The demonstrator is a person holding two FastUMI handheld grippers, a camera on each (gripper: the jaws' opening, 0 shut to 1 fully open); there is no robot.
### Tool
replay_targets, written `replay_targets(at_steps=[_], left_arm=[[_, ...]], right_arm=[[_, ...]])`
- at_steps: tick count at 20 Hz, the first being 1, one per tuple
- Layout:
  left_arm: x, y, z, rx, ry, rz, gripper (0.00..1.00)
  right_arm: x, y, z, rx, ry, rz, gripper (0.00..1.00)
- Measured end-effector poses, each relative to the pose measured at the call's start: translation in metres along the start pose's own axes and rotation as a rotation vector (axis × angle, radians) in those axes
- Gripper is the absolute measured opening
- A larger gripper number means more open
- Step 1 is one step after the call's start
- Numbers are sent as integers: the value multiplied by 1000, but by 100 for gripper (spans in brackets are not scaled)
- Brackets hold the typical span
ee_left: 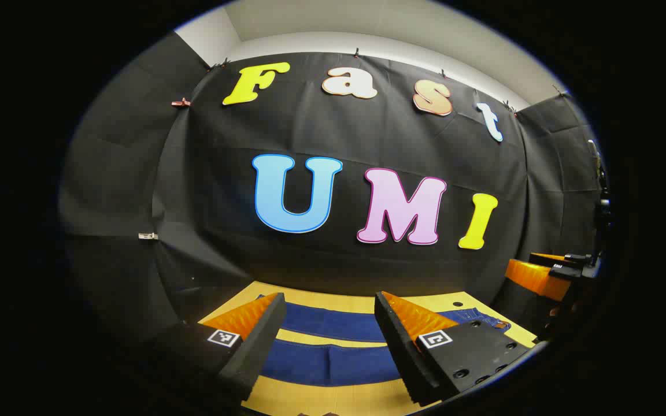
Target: Grasp the waist and the cuffs of the jeans and fold them to make the two legs overlap; first hold the waist and fold one-third of the jeans toward the cuffs, then hold the cuffs and fold the remaining one-third in the same direction to finish folding.
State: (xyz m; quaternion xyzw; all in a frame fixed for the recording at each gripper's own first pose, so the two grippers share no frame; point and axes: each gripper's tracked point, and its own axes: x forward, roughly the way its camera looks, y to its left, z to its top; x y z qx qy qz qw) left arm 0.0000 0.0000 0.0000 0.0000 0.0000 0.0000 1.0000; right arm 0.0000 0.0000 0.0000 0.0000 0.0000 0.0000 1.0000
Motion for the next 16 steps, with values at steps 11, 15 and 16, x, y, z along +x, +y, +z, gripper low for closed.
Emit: replay_targets(at_steps=[11, 15, 16], left_arm=[[21, -5, -2, 26, 27, -19, 96], [29, -2, -6, 39, 39, -28, 96], [30, -1, -10, 30, 49, -31, 96]], right_arm=[[7, -7, -13, -1, 23, -55, 96], [9, -9, -15, 9, 26, -63, 96], [8, -11, -16, 10, 28, -72, 96]])
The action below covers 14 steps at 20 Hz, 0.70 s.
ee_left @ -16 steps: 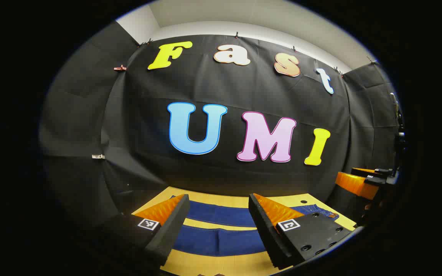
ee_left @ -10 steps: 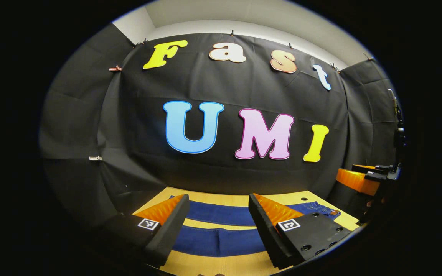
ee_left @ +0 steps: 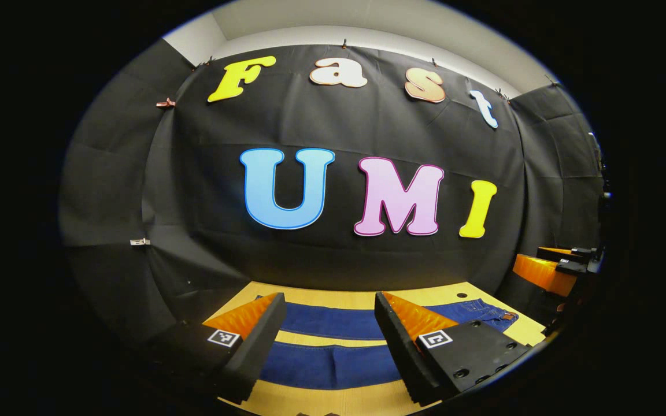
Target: Grasp the waist and the cuffs of the jeans and fold them to make the two legs overlap; first hold the waist and fold one-third of the jeans toward the cuffs, then hold the cuffs and fold the remaining one-third in the same direction to finish folding.
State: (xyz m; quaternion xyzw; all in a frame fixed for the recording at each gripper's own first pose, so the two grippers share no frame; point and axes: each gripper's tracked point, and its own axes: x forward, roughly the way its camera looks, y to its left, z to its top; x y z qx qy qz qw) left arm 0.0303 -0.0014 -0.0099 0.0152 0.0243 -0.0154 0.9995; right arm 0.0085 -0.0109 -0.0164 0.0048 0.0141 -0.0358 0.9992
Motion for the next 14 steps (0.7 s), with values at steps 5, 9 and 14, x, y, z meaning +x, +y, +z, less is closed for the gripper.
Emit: replay_targets(at_steps=[5, 9, 14], left_arm=[[6, 4, -8, -1, 17, 5, 96], [12, 43, -44, 94, 122, 95, 97], [18, 112, -123, 341, 306, 90, 98]], right_arm=[[0, -4, -5, 17, 19, -12, 96], [1, -13, -11, -2, 35, -31, 96], [2, -25, -33, -7, 90, -42, 96]])
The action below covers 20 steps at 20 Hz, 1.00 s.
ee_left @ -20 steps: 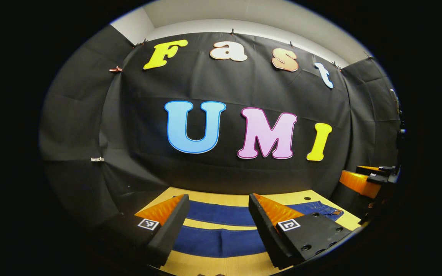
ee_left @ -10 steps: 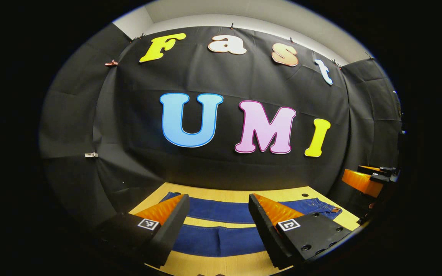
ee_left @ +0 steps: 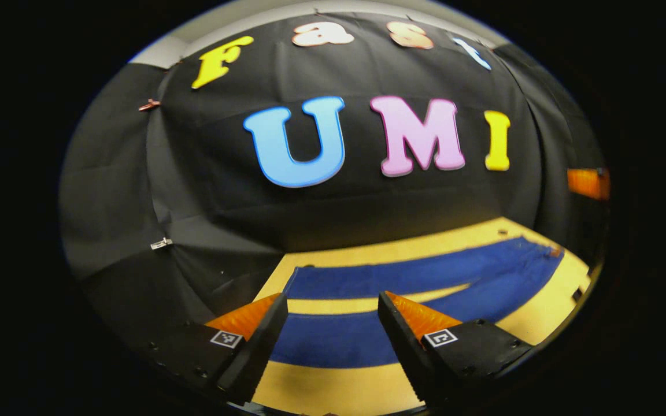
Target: Grasp the waist and the cuffs of the jeans and fold them to make the two legs overlap; first hold the waist and fold one-third of the jeans toward the cuffs, then hold the cuffs and fold the remaining one-third in the same direction to finish folding.
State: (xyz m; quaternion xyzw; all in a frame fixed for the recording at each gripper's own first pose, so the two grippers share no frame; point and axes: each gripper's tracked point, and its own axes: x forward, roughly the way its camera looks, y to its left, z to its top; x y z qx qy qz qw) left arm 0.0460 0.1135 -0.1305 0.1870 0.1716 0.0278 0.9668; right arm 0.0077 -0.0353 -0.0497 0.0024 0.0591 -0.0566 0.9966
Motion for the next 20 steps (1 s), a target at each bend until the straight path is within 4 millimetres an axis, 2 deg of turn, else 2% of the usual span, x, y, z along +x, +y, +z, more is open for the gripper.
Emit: replay_targets(at_steps=[5, 9, 11, 14, 16, 20], left_arm=[[38, 57, -106, 347, 201, -20, 98], [66, 88, -158, 666, 284, -122, 98], [89, 99, -184, 807, 334, -190, 98], [111, 110, -208, 933, 382, -250, 98], [123, 111, -217, 978, 403, -294, 98], [144, 111, -219, 1098, 404, -333, 96]], right_arm=[[9, -14, -30, -33, 62, -25, 96], [18, -20, -53, -60, 99, -33, 96], [21, -22, -67, -87, 128, -23, 96], [24, -32, -84, -114, 165, -20, 97], [27, -42, -94, -125, 181, -36, 97], [39, -64, -100, -158, 191, -70, 96]])
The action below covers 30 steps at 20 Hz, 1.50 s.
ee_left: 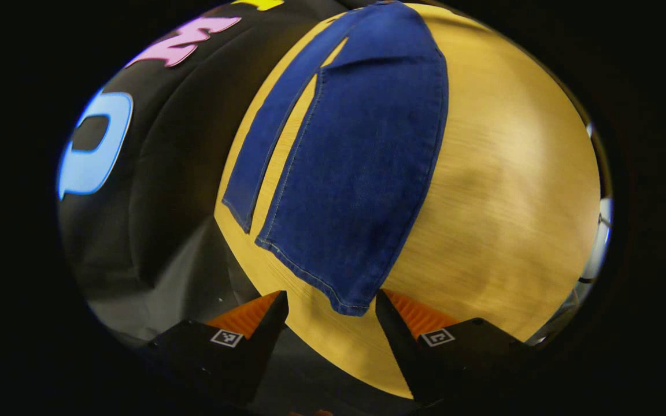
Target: Grasp the waist and the cuffs of the jeans and fold them to make the two legs overlap; first hold the waist and fold one-third of the jeans toward the cuffs, then hold the cuffs and fold the remaining one-third in the same direction to finish folding.
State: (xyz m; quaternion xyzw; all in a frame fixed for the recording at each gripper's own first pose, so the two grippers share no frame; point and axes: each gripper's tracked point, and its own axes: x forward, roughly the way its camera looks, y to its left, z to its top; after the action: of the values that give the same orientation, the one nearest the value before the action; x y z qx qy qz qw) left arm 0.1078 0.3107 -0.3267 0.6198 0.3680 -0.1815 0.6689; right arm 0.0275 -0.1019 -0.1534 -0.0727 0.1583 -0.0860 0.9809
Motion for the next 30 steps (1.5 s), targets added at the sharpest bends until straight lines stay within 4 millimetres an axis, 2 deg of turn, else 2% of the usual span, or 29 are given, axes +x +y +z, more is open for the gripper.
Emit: replay_targets(at_steps=[4, 7, 8, 9, 10, 13, 14, 17, 18, 21, 22, 23, 24, 25, 28, 29, 30], left_arm=[[12, 2, 10, 49, -9, -34, 93], [23, 5, 17, 20, -14, -59, 71], [26, 3, 17, -7, -9, -86, 74], [28, 0, 16, -35, -5, -112, 60], [27, -4, 14, -51, 3, -130, 53], [31, -6, 18, -76, 16, -124, 12], [31, -5, 16, -101, 24, -124, 20], [29, -6, 20, -135, 23, -134, 12], [29, -5, 20, -129, 21, -127, 10], [31, -5, 18, -127, 31, -130, 6], [31, -4, 18, -134, 35, -134, 6], [31, -4, 18, -144, 36, -141, 11], [30, -4, 18, -157, 36, -146, 6], [32, -4, 19, -165, 37, -150, 6], [30, -4, 19, -154, 30, -158, 6], [30, -4, 19, -153, 29, -160, 6], [30, -4, 18, -150, 29, -160, 6]], right_arm=[[18, -31, -5, -74, -23, -43, 97], [34, -62, -13, -131, -19, -87, 96], [38, -71, -13, -138, -29, -93, 97], [42, -80, -9, -149, -45, -103, 97], [47, -90, -7, -177, -57, -111, 96], [61, -126, 0, -337, -108, -130, 96], [67, -137, 6, -412, -127, -123, 97], [85, -168, 15, -673, -176, -86, 96], [89, -180, 9, -747, -168, -71, 96], [98, -210, -41, -893, -37, 30, 97], [96, -213, -57, -926, 4, 88, 97], [95, -215, -68, -977, 32, 135, 97], [92, -221, -77, -1044, 49, 169, 97], [86, -231, -89, -1113, 72, 199, 97], [92, -244, -134, -1259, 172, 303, 97], [94, -243, -150, -1301, 207, 343, 100], [97, -246, -166, -1353, 236, 376, 95]])
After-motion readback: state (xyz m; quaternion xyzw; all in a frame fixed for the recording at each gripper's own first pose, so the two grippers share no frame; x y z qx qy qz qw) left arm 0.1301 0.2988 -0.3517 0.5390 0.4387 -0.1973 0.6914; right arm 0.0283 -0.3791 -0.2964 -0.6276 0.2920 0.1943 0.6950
